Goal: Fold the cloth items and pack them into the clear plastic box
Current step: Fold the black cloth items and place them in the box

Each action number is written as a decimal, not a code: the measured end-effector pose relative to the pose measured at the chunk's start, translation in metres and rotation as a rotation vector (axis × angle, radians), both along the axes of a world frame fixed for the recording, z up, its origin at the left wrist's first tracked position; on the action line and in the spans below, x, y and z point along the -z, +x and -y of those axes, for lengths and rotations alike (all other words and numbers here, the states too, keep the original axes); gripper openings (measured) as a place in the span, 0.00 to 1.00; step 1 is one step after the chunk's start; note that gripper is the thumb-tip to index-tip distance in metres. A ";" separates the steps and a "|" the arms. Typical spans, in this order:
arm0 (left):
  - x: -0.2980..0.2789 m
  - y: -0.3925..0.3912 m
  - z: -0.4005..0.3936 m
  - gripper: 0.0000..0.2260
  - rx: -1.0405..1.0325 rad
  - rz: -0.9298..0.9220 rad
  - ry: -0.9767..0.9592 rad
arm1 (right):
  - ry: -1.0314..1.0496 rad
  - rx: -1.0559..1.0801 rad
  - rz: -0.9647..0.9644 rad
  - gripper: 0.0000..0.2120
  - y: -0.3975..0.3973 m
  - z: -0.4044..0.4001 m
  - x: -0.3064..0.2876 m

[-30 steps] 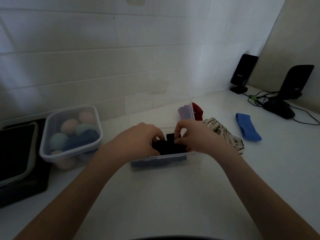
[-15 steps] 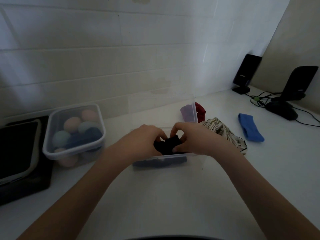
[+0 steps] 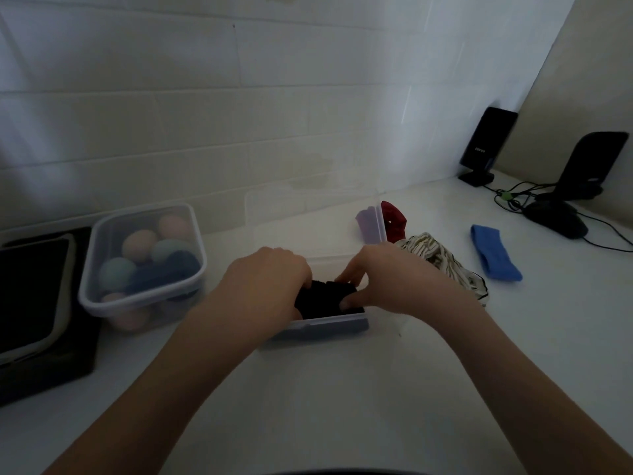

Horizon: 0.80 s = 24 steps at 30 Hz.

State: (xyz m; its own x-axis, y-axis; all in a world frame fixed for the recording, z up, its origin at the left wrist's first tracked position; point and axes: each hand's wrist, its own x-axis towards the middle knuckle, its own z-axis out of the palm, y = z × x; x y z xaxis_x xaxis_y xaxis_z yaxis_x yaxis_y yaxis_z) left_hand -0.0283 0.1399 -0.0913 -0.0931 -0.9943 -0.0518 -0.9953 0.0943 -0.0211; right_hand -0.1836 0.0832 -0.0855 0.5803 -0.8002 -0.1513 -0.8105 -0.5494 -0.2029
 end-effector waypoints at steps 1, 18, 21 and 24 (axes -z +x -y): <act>-0.001 0.003 -0.001 0.13 0.003 -0.003 0.008 | 0.004 -0.012 0.005 0.19 -0.001 0.000 0.000; 0.006 0.003 0.003 0.08 -0.038 -0.024 0.075 | -0.020 -0.195 -0.056 0.20 0.006 -0.005 0.001; 0.008 -0.001 0.002 0.09 -0.044 0.058 0.062 | -0.018 -0.224 -0.056 0.18 0.006 -0.002 0.002; 0.007 0.000 0.004 0.10 -0.036 0.062 0.090 | -0.002 -0.235 -0.035 0.16 0.006 -0.001 0.000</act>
